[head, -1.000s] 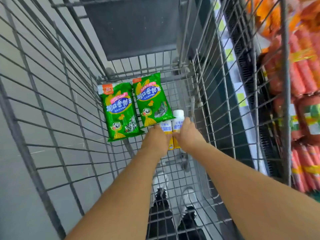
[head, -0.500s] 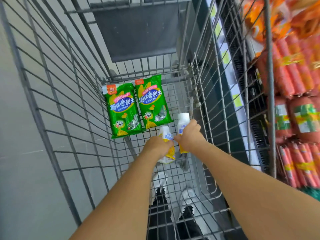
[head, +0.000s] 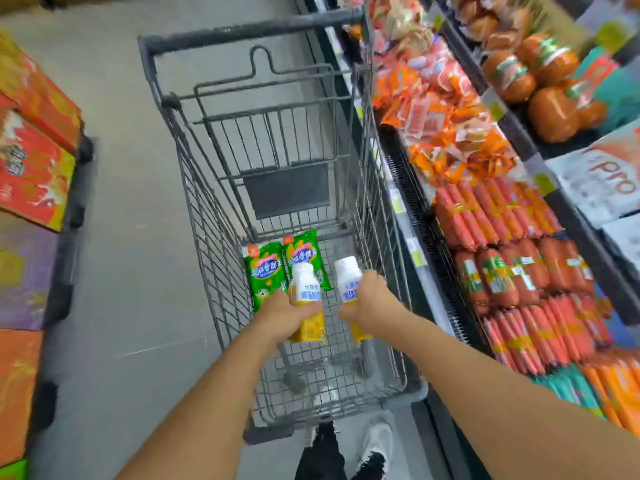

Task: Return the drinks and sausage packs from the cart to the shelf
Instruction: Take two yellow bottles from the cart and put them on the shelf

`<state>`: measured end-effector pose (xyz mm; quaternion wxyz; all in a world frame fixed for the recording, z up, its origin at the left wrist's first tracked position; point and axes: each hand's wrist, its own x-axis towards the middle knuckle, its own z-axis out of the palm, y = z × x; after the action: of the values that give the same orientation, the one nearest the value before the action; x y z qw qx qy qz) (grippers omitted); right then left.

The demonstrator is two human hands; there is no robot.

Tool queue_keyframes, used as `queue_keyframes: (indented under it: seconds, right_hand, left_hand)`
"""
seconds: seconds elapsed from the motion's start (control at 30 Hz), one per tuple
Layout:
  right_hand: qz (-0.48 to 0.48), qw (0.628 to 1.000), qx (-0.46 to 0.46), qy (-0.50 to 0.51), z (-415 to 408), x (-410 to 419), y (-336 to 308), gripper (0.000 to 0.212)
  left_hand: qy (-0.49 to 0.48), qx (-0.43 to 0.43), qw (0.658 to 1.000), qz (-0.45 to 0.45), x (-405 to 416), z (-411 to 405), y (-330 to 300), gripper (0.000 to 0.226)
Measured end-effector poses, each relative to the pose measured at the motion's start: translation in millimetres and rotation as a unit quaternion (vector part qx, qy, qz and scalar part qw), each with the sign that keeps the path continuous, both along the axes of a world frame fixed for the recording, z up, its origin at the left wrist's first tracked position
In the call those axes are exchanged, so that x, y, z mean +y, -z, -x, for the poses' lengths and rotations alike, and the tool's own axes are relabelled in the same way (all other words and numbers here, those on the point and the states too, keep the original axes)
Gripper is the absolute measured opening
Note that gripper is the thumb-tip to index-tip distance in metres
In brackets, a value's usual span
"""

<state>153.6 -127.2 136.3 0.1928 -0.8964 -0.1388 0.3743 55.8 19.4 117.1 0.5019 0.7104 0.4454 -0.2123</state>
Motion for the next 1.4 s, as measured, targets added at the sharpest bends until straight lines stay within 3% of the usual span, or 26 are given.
queue_keyframes:
  seconds: [0.07,0.13,0.3,0.47,0.67,0.87,0.97,1.07,1.4]
  right_hand:
    - [-0.01,1.0,-0.018,-0.005,-3.7,-4.2,-27.5,0.059]
    - [-0.046,0.997,-0.056,0.008,-1.2,-25.7,-86.1,0.057]
    - [-0.073,0.991,-0.094,0.063,-4.6,-59.0,-142.1,0.058]
    - [-0.053,0.982,-0.162,0.082,3.4,-128.0,-206.0,0.048]
    - [-0.04,0.953,-0.198,0.224,39.1,-205.2,-247.0,0.041]
    - [-0.137,0.898,-0.184,0.376,108.5,-297.1,-275.5,0.033]
    - [-0.208,0.85,-0.193,0.444,153.1,-343.2,-287.0,0.042]
    - [-0.204,0.806,-0.23,0.505,195.8,-390.1,-294.9,0.059]
    - [-0.172,0.711,-0.304,0.61,349.4,-541.6,-320.4,0.061]
  left_hand:
    - [0.001,-0.027,1.0,0.004,2.6,-1.0,-23.6,0.055]
    - [0.031,-0.073,0.997,-0.021,-10.4,-0.8,-89.9,0.049]
    - [0.113,-0.111,0.985,-0.071,-11.8,-22.7,-125.4,0.066]
    - [0.255,-0.157,0.947,-0.117,-60.4,-44.1,-212.9,0.052]
    - [0.406,-0.223,0.883,-0.076,-129.7,-66.2,-244.7,0.045]
    - [0.499,-0.257,0.827,0.013,-230.3,-70.9,-268.1,0.062]
    - [0.556,-0.256,0.788,0.058,-289.2,-58.3,-284.0,0.051]
    - [0.601,-0.286,0.741,0.087,-347.4,-37.2,-299.4,0.047]
    - [0.685,-0.331,0.637,0.123,-538.3,61.6,-337.4,0.057]
